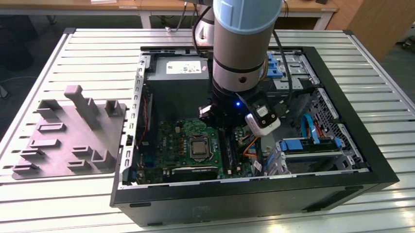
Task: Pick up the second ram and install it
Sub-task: 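Insert the second ram into the second slot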
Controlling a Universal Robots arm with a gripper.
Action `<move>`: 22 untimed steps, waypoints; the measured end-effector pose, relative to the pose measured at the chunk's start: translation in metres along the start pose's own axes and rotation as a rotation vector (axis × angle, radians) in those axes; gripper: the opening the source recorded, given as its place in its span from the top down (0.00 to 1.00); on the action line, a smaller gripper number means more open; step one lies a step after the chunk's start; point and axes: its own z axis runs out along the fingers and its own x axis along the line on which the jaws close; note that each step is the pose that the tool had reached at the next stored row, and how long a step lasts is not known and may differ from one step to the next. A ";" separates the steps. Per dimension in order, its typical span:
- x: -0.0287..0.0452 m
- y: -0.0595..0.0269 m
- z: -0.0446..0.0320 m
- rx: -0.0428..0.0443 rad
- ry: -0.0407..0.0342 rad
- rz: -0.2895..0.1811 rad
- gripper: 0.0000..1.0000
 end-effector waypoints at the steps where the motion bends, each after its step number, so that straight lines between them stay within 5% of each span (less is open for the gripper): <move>1: 0.0001 -0.0001 0.0010 0.0002 0.0000 0.000 0.87; 22: 0.0023 0.0026 0.0086 0.0005 -0.0001 0.001 0.87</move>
